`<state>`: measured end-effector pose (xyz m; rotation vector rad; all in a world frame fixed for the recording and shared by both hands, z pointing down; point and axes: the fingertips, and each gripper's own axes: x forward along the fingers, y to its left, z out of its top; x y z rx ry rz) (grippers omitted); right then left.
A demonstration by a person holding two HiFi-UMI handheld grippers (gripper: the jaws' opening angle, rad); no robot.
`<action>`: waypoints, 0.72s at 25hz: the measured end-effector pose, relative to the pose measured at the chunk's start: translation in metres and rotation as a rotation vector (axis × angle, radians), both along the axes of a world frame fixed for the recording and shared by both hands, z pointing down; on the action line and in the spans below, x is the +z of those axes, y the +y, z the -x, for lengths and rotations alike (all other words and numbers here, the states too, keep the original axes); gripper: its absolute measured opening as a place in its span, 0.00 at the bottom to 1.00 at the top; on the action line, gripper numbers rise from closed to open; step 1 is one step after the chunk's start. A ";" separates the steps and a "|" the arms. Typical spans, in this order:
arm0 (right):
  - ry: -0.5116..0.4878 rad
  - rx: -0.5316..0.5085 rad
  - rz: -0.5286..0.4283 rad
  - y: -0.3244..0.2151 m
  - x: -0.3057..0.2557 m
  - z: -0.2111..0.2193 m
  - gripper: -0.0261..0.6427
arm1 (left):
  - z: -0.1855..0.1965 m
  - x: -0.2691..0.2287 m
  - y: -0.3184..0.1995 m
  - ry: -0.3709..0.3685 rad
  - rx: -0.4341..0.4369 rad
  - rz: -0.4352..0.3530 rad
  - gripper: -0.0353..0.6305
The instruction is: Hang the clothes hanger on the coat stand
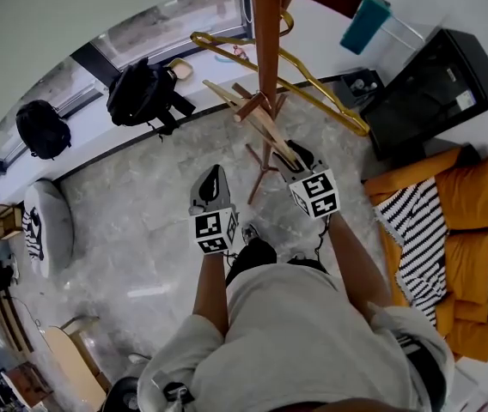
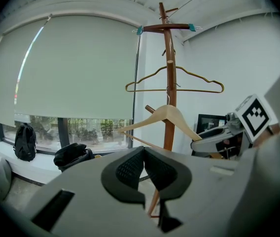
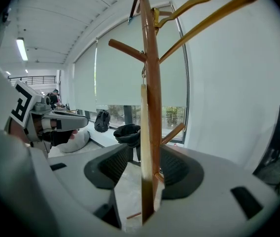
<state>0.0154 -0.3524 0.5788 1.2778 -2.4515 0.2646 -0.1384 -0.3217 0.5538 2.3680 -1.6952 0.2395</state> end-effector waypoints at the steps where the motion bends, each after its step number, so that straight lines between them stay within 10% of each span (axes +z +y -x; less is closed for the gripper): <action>1: -0.002 -0.003 -0.006 0.001 -0.002 0.000 0.32 | 0.001 -0.002 0.001 -0.002 -0.005 -0.004 0.07; 18: -0.038 -0.015 -0.090 0.024 -0.032 -0.015 0.38 | -0.002 -0.013 0.026 -0.002 -0.030 -0.023 0.07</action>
